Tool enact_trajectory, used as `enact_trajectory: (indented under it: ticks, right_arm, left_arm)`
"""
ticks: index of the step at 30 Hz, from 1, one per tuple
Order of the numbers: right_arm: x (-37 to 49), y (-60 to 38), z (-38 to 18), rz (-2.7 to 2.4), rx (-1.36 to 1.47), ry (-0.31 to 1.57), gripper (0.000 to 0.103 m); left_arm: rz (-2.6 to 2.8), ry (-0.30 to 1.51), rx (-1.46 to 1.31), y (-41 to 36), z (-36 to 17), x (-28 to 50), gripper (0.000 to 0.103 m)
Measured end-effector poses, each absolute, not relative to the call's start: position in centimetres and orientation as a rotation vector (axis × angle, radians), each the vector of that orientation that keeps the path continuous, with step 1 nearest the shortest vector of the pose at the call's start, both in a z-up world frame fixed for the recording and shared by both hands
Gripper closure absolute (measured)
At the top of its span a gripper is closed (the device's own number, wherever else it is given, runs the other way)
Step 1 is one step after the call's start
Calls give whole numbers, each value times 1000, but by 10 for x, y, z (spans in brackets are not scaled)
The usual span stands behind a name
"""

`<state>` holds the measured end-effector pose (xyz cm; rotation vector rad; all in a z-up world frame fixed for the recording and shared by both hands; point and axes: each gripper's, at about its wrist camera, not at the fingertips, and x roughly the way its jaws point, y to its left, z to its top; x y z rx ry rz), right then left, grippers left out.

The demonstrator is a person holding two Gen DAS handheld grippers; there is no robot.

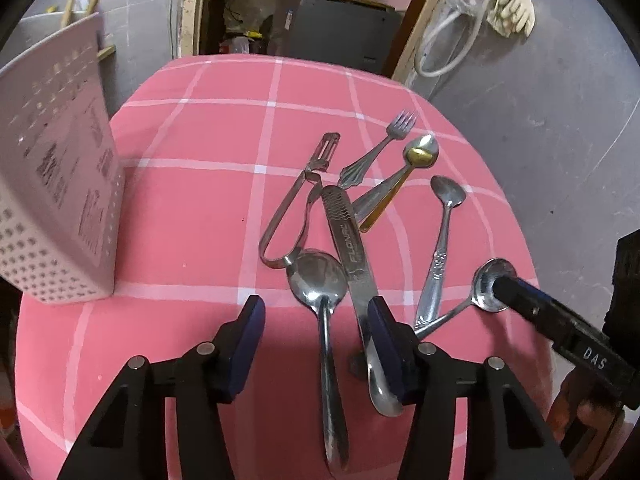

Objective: Organize utensils
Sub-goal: 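Grasp the metal knife with the left tool while the right tool grasps a spoon, then lower the knife into the white holder with the left tool while the right tool drops its spoon there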

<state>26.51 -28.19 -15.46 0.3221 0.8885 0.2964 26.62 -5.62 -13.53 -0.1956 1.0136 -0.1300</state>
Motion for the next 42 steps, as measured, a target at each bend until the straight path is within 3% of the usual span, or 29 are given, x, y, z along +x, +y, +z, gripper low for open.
enact_trajectory:
  ticks: [5, 9, 13, 16, 19, 26, 33, 42]
  right_arm:
    - [264, -282, -155, 277, 342, 886, 59]
    - [264, -281, -154, 255, 331, 889, 61]
    - [265, -281, -156, 274, 358, 919, 85]
    - [262, -281, -160, 266, 403, 925, 97]
    - [255, -282, -155, 261, 431, 898, 98]
    - [235, -283, -114, 214, 328, 799, 99]
    - [218, -277, -47, 184, 221, 646, 99]
    - [229, -218, 25, 283, 149, 523, 99]
  left_arm:
    - [-139, 1050, -157, -58, -138, 274, 55]
    - [-150, 1090, -159, -52, -136, 282, 71]
    - [-201, 1124, -217, -47, -136, 291, 93]
    - [-218, 1136, -293, -38, -136, 292, 99]
    - [-246, 1123, -413, -28, -136, 285, 100]
    - [-346, 996, -377, -37, -108, 250, 100]
    - [-388, 742, -337, -27, -43, 218, 100]
    - [-297, 474, -350, 43, 29, 220, 100]
